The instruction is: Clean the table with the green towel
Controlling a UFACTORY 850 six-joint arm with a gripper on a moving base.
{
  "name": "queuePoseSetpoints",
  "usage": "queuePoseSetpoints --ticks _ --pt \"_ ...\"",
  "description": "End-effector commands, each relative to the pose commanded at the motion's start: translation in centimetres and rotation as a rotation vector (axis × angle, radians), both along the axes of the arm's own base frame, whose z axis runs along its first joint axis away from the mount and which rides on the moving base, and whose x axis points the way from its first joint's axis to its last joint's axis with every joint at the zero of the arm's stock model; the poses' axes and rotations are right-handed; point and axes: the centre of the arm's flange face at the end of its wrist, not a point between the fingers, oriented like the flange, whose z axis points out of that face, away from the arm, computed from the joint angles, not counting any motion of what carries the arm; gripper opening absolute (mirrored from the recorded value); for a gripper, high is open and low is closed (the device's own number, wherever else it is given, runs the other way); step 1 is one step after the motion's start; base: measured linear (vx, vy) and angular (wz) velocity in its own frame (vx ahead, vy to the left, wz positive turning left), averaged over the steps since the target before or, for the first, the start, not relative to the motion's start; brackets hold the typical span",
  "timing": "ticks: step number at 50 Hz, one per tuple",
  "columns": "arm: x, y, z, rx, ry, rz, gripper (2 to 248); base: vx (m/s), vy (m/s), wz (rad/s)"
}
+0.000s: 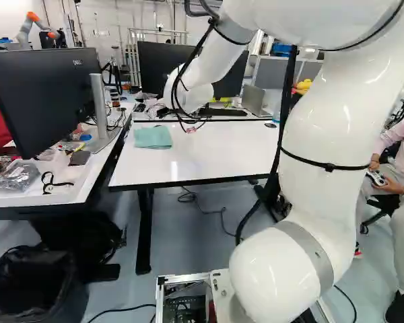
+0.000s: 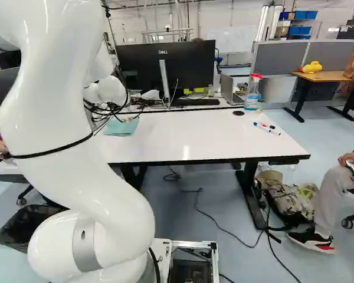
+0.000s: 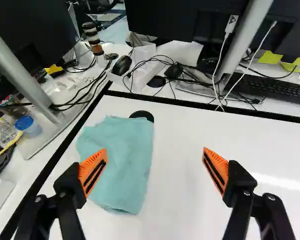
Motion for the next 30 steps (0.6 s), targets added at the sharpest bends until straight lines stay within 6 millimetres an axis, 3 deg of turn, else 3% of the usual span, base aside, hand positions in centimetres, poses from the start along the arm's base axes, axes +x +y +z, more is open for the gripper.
queuePoseSetpoints --ticks 30 --pt "-0.3 -4.9 0.0 -0.001 0.004 -0.086 247 0.0 0.0 0.0"
